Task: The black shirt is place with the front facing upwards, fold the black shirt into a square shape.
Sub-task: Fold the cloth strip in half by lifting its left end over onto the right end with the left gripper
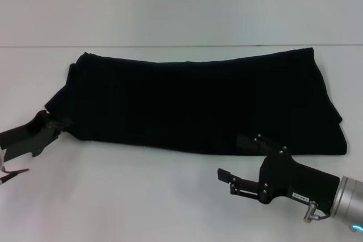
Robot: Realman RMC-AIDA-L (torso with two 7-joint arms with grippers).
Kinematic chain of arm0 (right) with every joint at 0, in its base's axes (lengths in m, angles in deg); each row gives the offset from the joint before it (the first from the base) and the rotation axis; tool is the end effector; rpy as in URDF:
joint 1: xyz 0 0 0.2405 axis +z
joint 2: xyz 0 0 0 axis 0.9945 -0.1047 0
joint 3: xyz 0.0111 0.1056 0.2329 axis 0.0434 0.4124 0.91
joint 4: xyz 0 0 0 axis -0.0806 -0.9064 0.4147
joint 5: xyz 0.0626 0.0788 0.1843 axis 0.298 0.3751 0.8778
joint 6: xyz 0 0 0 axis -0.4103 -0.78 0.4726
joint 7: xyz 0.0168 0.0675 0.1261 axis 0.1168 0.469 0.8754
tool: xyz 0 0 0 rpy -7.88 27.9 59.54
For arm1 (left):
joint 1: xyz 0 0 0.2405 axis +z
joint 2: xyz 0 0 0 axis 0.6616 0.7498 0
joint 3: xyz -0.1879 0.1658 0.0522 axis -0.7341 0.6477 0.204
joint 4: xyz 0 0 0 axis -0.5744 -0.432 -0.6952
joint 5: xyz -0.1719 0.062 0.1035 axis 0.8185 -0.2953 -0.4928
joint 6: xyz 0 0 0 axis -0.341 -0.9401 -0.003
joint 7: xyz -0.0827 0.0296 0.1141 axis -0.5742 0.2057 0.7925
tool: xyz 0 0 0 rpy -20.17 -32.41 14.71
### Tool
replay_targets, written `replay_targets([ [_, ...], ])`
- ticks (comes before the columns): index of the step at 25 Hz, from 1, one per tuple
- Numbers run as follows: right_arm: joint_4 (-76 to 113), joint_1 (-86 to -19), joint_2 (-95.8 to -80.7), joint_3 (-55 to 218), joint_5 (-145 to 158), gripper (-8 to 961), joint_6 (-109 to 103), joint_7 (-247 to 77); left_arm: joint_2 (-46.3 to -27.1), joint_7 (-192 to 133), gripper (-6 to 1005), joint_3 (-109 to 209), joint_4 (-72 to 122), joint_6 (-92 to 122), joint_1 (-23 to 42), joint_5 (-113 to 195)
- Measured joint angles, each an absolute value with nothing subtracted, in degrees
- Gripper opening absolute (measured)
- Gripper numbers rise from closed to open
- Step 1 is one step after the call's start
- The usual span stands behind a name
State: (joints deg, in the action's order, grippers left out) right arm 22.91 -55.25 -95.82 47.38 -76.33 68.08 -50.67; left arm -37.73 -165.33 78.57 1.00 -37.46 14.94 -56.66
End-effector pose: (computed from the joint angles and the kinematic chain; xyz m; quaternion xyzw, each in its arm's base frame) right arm 0.2802 0.2855 -0.0784 -0.9179 0.1294 0.3007 0.2241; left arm -0.3620 0.3426 0.0151 -0.5353 -0.7471 -0.3283 0.2181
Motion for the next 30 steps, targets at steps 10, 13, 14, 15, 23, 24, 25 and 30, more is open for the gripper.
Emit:
replay_targets([
  [10,23.46,-55.15,-95.64,49.30,-76.15,915,67.53,-50.62,-35.21,-164.08,23,71.43,0.38,-35.33,17.31,-56.50],
  [13,23.51,-55.41,-95.57,50.56,-76.15,915,67.59,-50.60,-34.68,-163.90,23,68.74,0.27,-35.81,18.02,-56.48],
  [14,23.51,-55.50,-95.55,50.87,-76.15,915,67.54,-50.60,-34.62,-163.86,24,68.31,0.20,-36.00,18.16,-56.48],
  [15,23.51,-55.55,-95.55,51.03,-76.14,915,67.51,-50.59,-34.58,-163.83,24,67.97,0.09,-36.24,18.26,-56.46],
  [23,23.15,-57.08,-95.54,52.00,-76.15,915,66.41,-50.41,-34.66,-162.76,24,67.17,-0.31,-44.88,16.16,-50.79],
  [24,23.14,-57.48,-95.52,52.10,-76.15,915,66.24,-50.38,-34.82,-162.48,24,67.28,-0.48,-46.70,15.33,-49.69],
  [25,23.12,-57.99,-95.48,52.20,-76.16,915,66.14,-50.30,-35.19,-162.35,24,67.46,-0.82,-48.51,13.98,-49.04],
  [30,23.43,-60.66,-95.41,53.16,-76.15,915,66.09,-49.02,-38.78,-162.25,23,70.53,-2.04,-55.19,4.67,-48.55],
])
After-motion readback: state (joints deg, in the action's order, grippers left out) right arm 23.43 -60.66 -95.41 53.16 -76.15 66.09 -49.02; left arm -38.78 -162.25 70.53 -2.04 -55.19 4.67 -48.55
